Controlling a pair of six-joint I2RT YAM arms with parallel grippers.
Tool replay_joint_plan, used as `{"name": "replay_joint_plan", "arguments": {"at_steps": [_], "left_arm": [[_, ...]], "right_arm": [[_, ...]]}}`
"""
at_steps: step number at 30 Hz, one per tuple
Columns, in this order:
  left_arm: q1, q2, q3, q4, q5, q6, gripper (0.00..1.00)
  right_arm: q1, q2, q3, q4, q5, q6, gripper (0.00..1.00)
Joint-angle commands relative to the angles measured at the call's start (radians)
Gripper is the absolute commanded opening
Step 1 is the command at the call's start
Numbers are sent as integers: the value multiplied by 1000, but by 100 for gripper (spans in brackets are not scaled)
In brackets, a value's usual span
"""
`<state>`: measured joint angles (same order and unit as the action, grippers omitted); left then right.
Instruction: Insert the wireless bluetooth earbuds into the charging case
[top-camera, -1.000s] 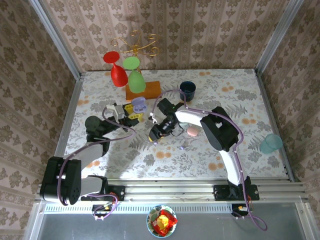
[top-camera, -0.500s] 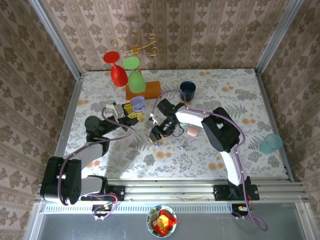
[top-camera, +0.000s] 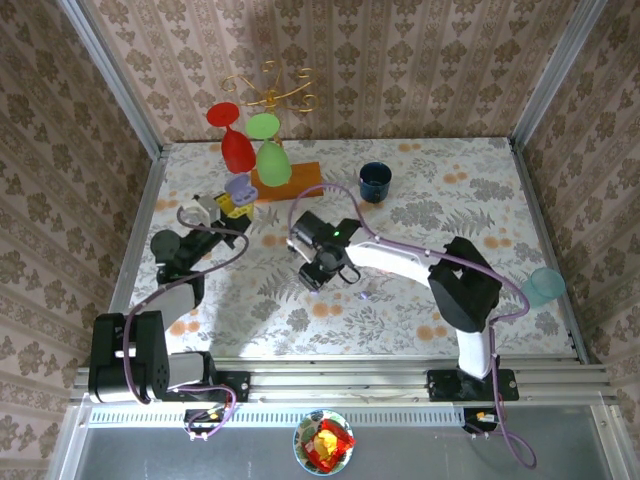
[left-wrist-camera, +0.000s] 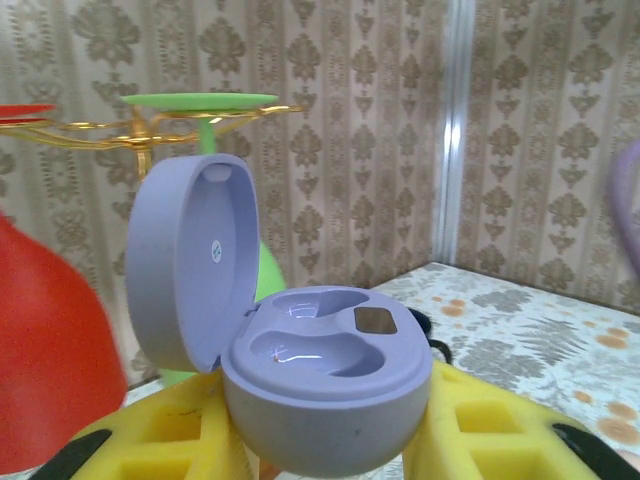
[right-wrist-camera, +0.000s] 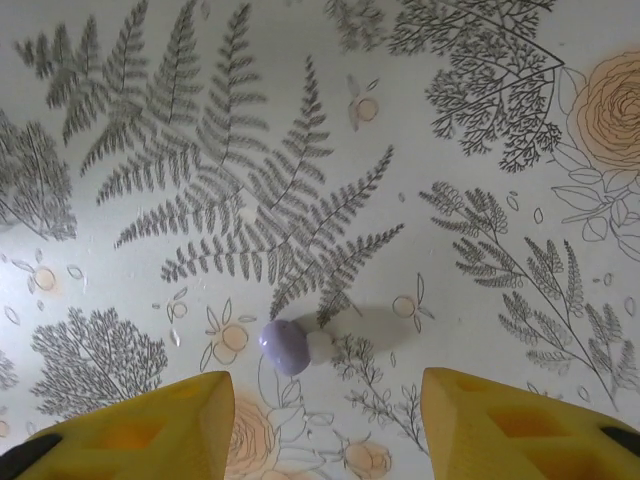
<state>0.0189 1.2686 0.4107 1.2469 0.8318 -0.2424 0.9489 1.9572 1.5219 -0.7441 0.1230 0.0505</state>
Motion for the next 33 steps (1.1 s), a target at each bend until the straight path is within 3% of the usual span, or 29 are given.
{"name": "replay_joint_plan", "arguments": {"at_steps": [1,7,33], "left_arm": [[26,-20,4,34,-27,-26,35],[31,-20,7,34,-18,-28,35],[33,-9,9,35,0,-26,35]], "right_arm": [[55,66,72,-149,227,-45,50],[106,167,153,-207,297,-68,44],[108,283,219,-199,253,-100,25]]}}
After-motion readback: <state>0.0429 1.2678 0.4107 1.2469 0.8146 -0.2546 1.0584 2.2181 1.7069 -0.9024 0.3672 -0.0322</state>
